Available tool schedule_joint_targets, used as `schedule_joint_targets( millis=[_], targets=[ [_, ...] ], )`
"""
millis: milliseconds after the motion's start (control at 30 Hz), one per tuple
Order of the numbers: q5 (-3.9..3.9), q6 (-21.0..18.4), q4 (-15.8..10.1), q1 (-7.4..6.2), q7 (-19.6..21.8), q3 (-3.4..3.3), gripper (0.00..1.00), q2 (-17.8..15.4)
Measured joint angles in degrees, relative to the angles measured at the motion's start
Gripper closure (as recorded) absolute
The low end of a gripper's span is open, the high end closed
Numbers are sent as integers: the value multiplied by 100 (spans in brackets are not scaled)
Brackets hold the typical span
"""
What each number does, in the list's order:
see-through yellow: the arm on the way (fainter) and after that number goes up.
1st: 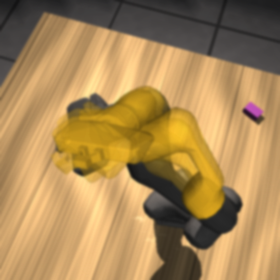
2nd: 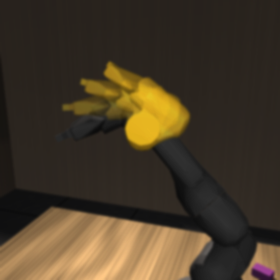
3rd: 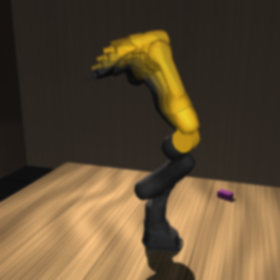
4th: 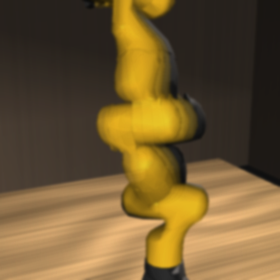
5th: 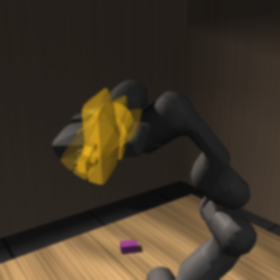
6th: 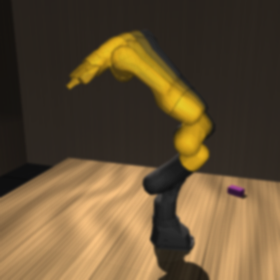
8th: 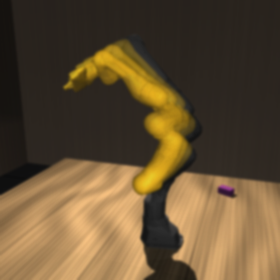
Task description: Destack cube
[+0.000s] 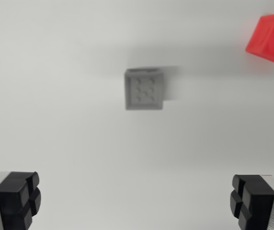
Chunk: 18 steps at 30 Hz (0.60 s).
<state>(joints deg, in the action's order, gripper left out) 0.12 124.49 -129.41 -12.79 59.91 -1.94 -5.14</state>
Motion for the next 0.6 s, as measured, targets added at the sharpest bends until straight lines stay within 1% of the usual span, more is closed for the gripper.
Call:
schedule_joint_targets(
  millis=[300,600],
  targets=[
    [-1,-179,101,0,1,0,0,-76],
    [-1,-197,110,0,2,0,0,-76]
  ],
)
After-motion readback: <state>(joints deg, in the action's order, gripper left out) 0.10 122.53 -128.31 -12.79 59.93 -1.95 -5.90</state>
